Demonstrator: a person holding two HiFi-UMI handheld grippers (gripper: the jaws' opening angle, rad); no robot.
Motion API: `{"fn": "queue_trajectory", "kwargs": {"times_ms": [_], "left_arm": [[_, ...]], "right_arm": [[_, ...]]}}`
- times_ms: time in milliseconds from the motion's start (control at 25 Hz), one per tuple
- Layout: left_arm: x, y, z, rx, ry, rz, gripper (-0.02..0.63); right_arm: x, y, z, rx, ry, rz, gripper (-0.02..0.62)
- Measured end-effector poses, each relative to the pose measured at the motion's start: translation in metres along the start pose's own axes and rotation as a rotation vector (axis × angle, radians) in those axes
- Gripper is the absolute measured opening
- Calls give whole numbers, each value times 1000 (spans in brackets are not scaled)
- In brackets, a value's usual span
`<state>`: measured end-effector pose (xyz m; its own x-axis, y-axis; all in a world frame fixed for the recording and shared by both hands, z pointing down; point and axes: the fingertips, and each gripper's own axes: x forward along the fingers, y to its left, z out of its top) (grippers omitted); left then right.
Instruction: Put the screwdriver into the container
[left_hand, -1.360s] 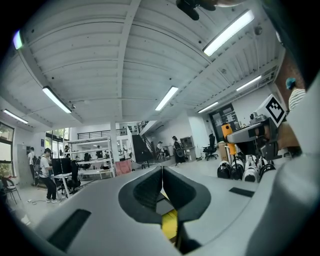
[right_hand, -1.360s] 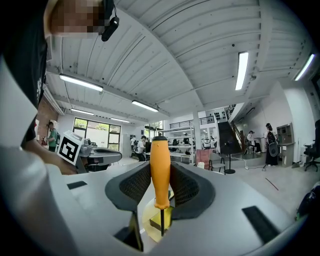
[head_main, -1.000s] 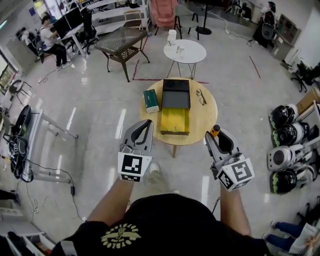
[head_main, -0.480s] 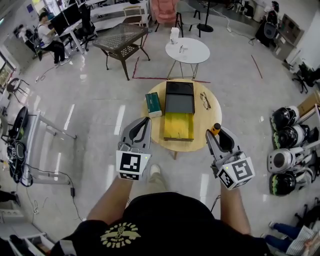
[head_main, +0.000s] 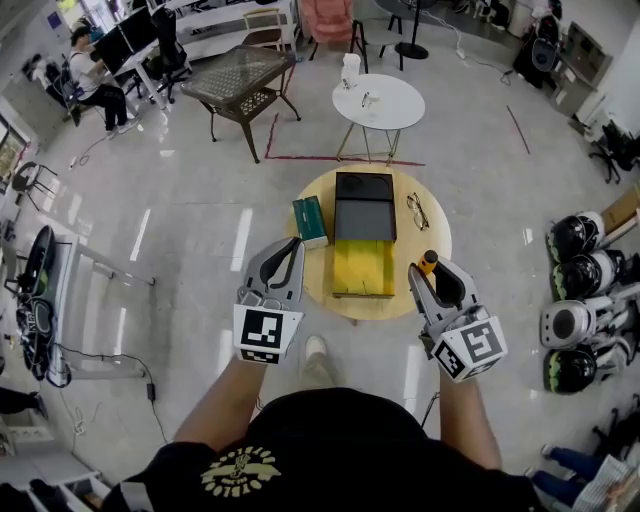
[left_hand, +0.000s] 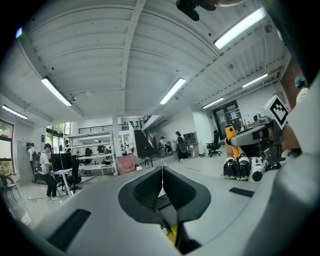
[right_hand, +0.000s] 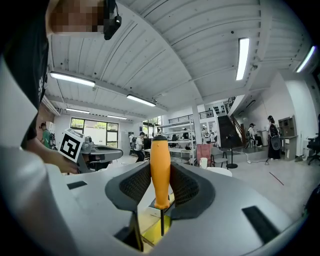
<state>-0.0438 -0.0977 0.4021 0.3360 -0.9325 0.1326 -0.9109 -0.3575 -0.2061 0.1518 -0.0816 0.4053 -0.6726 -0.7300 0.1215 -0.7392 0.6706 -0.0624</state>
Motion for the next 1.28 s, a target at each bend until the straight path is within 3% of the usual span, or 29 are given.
{"fn": "queue_trajectory", "kwargs": {"times_ms": [1280], "left_arm": [[124, 74, 2, -10, -18, -151, 20]], "right_arm": [[122, -44, 19, 40, 31, -88, 132]]}}
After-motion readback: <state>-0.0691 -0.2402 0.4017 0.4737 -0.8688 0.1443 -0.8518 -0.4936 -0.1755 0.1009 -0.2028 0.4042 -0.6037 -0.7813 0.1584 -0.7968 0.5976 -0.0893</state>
